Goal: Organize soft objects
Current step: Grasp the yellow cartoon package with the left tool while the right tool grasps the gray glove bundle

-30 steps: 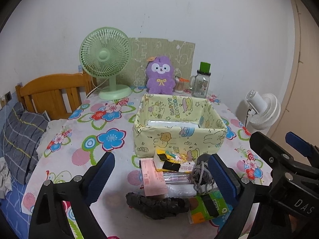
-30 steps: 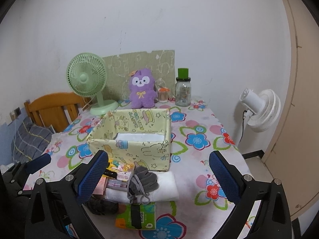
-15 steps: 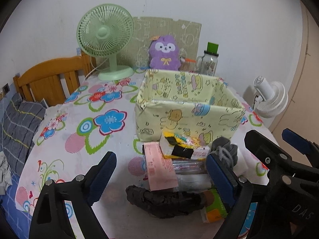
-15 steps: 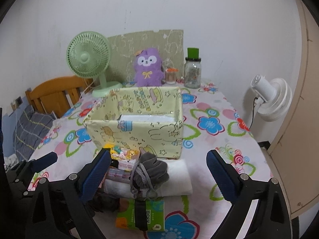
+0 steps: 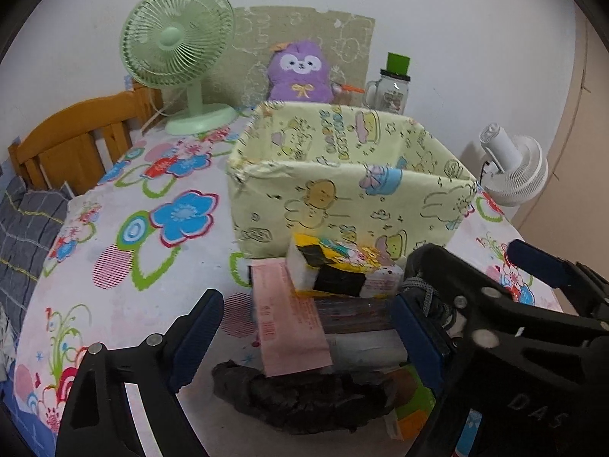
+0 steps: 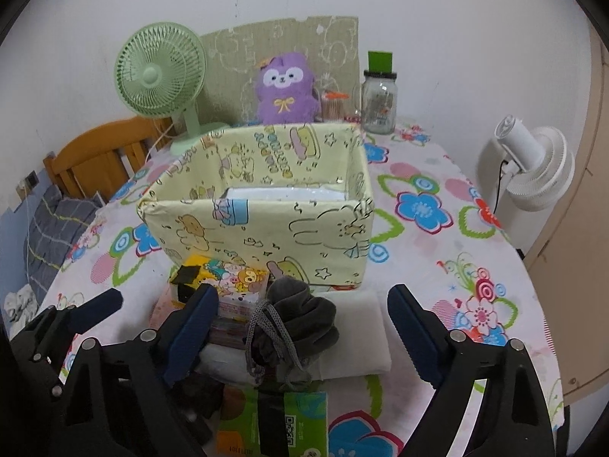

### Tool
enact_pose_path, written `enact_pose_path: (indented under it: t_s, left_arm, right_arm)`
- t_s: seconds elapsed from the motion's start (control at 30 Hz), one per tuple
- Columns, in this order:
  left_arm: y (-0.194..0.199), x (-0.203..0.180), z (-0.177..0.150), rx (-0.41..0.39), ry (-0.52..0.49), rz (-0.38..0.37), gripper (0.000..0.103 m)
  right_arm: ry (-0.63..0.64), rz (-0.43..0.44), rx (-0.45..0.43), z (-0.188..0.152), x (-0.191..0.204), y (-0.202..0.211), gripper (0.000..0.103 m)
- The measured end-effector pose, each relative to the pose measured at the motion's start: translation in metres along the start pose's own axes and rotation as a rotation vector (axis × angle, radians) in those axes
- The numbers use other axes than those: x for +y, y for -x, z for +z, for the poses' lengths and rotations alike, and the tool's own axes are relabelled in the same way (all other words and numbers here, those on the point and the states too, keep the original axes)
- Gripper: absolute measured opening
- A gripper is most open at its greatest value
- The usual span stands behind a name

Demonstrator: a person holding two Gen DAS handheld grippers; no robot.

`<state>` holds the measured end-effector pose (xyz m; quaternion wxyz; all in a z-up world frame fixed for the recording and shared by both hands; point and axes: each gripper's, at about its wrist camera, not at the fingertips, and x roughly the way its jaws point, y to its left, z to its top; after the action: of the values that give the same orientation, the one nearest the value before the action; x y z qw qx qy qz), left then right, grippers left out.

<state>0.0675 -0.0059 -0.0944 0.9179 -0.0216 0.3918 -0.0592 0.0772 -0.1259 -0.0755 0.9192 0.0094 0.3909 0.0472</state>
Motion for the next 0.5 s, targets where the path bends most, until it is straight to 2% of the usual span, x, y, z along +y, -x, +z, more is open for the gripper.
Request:
enact_pose_path:
  t_s: [0.3, 0.37, 0.43, 0.5]
  left_arm:
    - [-0.016, -0.003, 0.0, 0.047, -0.014, -0.02, 0.089]
    - [-0.019, -0.004, 0.0, 0.056, -0.015, -0.018, 0.089]
    - [-0.022, -0.005, 0.0, 0.063, -0.016, -0.017, 0.089]
    - [-0.023, -0.007, 0.0, 0.066, -0.026, -0.006, 0.089]
  right_arm:
    - [-0.025, 0.03, 0.091, -0.002, -0.003, -0.026, 0.087]
    - [-0.026, 0.049, 0.113, -0.001, -0.004, -0.03, 0.082]
    - [-0.033, 0.067, 0.128, -0.002, -0.004, -0.033, 0.068]
    - [-0.035, 0.072, 0.142, -0.003, -0.005, -0.037, 0.061]
